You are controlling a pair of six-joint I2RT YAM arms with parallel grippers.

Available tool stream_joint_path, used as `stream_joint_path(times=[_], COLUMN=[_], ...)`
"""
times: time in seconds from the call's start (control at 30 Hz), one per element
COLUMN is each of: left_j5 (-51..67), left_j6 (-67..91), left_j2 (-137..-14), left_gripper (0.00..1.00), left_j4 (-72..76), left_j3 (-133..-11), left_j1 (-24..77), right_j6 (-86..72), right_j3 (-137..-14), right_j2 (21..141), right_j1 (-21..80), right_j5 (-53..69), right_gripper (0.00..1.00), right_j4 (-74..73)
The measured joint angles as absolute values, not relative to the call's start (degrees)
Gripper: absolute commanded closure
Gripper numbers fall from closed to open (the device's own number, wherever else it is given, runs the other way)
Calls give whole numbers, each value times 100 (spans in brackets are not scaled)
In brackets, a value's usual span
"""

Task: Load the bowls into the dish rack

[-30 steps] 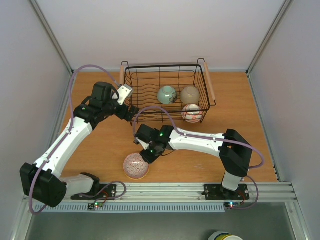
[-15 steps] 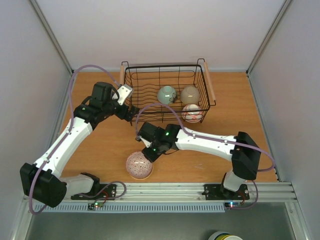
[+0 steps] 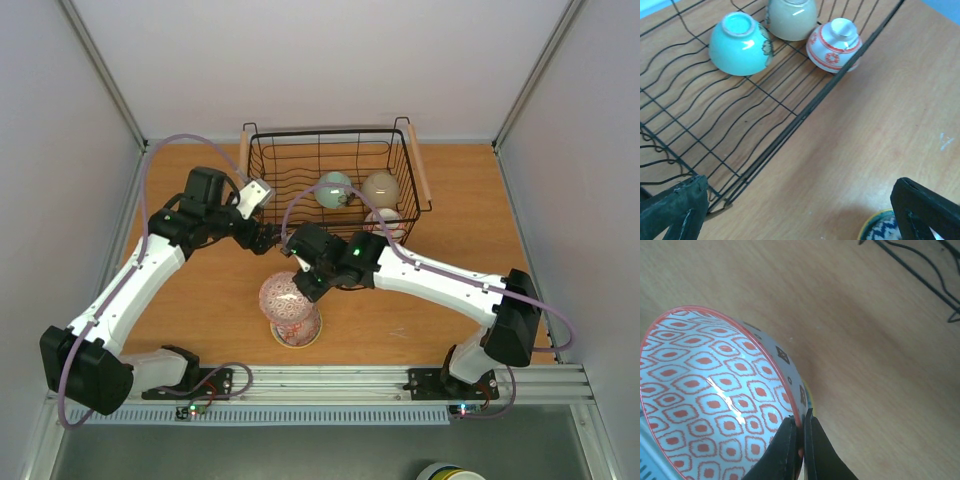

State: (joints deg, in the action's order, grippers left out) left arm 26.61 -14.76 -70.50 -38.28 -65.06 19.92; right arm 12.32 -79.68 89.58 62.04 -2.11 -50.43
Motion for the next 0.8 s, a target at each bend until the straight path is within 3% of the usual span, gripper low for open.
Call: stream_joint_path(times=[0.37,0.67,0.8], left_j5=[3524,3559,3505], left_j6=[-1802,-1922,-2001], left_j2=[-7087,-7456,-7557], left_gripper=[1,1,14], left_j4=[-4281,-4501,-4587], left_j3=[-6608,-6687,-6722], left_j1=[2049,2388,2541], right_j6=[1297,1474,1577], right_j3=[-7979,-8635,-8958], right_j2=[8766,8753,8753], right_j1=[5452,5207,5210], right_j5=[-591,-845,-849], right_gripper=[99,99,99], right_j4=[-5256,-5374,-5376])
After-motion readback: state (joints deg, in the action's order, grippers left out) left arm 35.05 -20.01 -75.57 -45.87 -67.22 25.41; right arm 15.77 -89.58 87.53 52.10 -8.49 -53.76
